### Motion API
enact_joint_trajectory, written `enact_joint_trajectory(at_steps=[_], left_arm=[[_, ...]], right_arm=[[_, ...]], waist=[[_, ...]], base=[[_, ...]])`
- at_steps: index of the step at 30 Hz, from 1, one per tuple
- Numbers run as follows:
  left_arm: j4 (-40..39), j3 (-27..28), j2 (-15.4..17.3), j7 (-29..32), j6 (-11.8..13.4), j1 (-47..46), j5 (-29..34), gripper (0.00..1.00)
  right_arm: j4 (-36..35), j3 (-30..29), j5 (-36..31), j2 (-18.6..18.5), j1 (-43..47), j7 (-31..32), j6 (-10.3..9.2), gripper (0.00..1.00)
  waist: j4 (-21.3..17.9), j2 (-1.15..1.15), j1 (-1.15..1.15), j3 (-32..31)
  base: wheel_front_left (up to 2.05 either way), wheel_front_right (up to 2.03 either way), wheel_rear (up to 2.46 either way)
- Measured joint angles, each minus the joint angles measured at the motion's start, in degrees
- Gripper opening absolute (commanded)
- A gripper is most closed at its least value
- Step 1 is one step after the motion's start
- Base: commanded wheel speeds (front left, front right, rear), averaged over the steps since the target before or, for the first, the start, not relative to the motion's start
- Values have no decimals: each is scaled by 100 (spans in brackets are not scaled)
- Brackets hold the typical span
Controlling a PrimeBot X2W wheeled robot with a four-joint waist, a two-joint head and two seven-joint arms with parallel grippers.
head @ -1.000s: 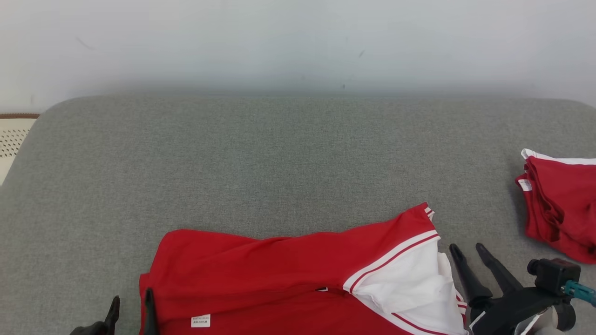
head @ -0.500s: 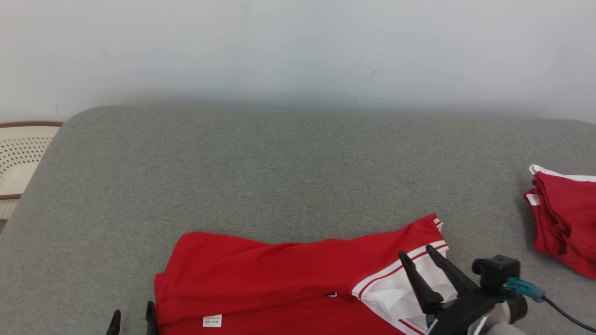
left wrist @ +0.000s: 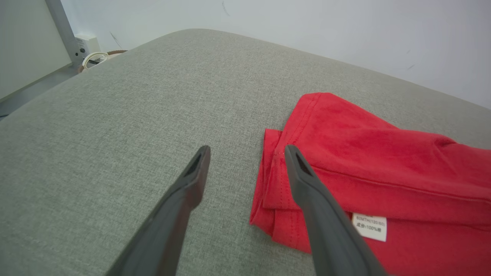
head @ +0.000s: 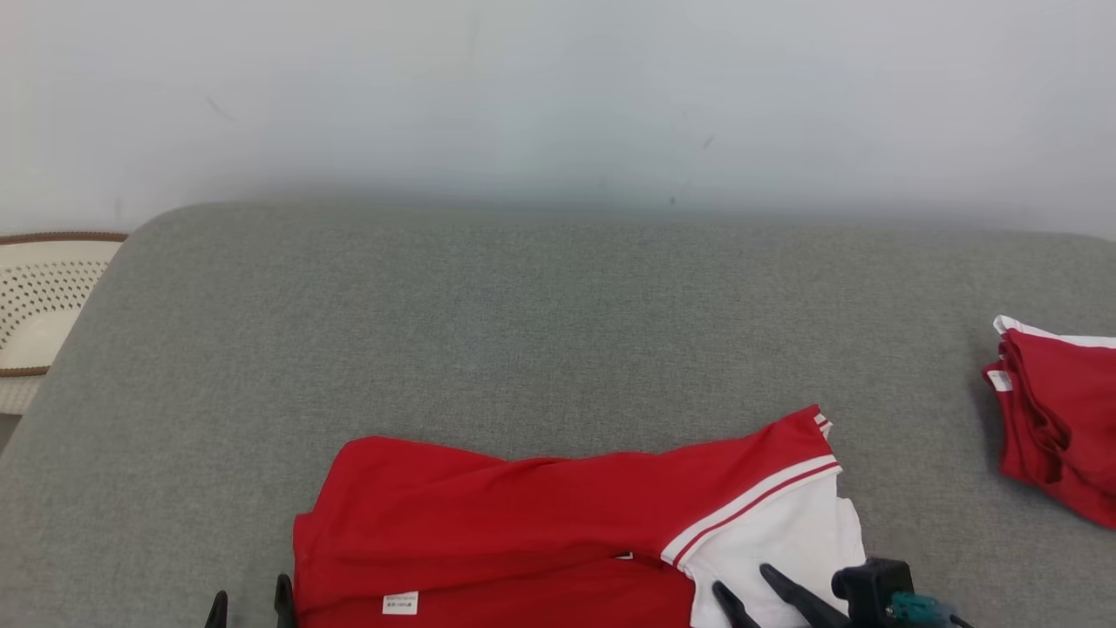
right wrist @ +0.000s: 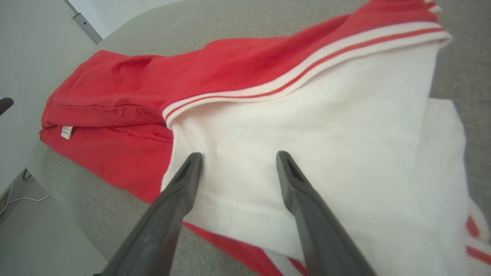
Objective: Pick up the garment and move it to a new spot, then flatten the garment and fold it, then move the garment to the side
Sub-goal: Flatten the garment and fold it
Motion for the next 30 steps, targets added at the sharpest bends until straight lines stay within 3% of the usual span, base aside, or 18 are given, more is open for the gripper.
enact_joint_trajectory(at_steps=[8,15,22,30], left_arm=[[-19,-40,0,0,19,42,0,100],[-51,-88,0,0,18,29,0,100],[-82,-127,-1,0,-20,-33,1,100],[-132,-135,1,0,-27,-196,40,100]], right_arm=[[59,-35,177,-99,84,-94,0,100],[76,-916,-113,-97,41,-121,0,100],[614,-1961,-352,138,76,-125,0,100],[1110,-2223,-498,288,-29,-125,0,100]], waist=[[-189,0,0,-46],[-234,0,0,-8],[-59,0,1,129],[145,0,0,366]], base=[[0,0,0],[0,0,0],[0,0,0],[0,0,0]])
